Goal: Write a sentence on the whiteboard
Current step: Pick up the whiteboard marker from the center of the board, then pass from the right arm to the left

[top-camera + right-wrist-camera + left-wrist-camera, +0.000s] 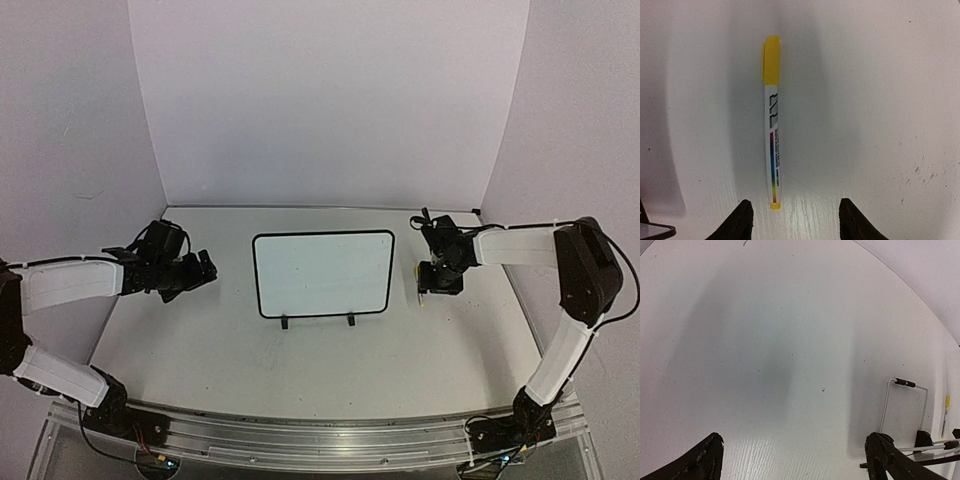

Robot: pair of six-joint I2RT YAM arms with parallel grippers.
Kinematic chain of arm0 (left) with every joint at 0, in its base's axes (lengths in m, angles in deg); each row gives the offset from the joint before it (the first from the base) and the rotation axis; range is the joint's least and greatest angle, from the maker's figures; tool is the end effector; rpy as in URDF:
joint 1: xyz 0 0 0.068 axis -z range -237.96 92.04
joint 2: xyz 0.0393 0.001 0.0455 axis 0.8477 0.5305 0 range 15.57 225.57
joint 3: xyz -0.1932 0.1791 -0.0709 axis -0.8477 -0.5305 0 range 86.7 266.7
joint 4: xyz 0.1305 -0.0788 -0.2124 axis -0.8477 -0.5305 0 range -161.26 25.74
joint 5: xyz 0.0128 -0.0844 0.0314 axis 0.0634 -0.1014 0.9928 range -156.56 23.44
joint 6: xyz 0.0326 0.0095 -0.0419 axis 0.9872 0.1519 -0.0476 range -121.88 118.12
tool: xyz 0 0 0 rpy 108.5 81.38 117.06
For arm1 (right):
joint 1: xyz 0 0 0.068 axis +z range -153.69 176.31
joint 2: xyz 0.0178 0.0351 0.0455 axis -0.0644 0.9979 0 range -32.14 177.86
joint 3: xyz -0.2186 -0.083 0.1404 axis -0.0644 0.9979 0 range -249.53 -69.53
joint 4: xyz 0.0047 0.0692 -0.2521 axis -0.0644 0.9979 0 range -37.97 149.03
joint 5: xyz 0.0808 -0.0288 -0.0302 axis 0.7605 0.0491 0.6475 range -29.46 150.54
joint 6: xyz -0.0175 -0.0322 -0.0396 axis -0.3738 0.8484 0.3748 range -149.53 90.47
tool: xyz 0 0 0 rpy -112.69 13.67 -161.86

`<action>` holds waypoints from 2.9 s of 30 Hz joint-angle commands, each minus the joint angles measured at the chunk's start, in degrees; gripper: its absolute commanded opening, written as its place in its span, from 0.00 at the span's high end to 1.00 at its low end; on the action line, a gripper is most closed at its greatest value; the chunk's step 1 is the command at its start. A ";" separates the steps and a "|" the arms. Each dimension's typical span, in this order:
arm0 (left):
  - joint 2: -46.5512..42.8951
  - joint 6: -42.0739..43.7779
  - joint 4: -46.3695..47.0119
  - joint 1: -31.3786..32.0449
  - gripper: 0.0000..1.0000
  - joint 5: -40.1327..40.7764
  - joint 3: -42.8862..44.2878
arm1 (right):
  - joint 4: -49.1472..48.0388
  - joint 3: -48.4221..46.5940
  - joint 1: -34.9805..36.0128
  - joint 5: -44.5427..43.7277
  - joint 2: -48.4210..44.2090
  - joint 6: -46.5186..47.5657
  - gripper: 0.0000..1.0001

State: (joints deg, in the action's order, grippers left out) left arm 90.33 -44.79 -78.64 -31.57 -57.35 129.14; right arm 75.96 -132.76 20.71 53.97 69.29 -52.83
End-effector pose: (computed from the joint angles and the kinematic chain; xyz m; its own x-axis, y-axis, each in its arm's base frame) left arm 0.2395 -0.1125 0.2085 -0.7093 -0.3984 -0.5816 -0.1947 0.9036 -0.3816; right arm 0.3232 0.1421 0.1710 -0.8825 0.0311 -0.4693 -0.0138 0.9957 0.0919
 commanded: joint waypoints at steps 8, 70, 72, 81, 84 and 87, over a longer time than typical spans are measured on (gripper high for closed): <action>-6.70 -0.77 -2.75 -0.38 0.02 -0.15 -2.23 | 4.40 -9.00 0.09 1.25 9.02 2.43 0.62; 1.25 2.81 4.36 15.04 0.03 -47.48 24.09 | 18.66 -23.68 29.98 18.34 -14.15 22.65 1.00; 1.85 1.75 5.57 15.38 0.03 -47.76 23.31 | 18.78 -24.72 31.44 17.79 -12.60 22.81 1.00; 4.83 0.05 2.64 15.44 0.23 -45.60 21.93 | 18.77 -27.97 34.75 17.66 -9.60 22.83 1.00; 4.78 -0.32 3.45 15.44 0.36 -46.21 21.63 | 18.78 -28.08 34.86 17.47 -9.70 22.77 1.00; 4.38 -0.32 3.88 15.45 0.48 -46.31 21.47 | 18.78 -28.14 34.91 17.49 -9.79 22.78 1.00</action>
State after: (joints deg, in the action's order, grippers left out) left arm 95.48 -44.70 -76.68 -16.27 -102.98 150.71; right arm 94.49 -158.81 55.38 72.65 58.95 -30.79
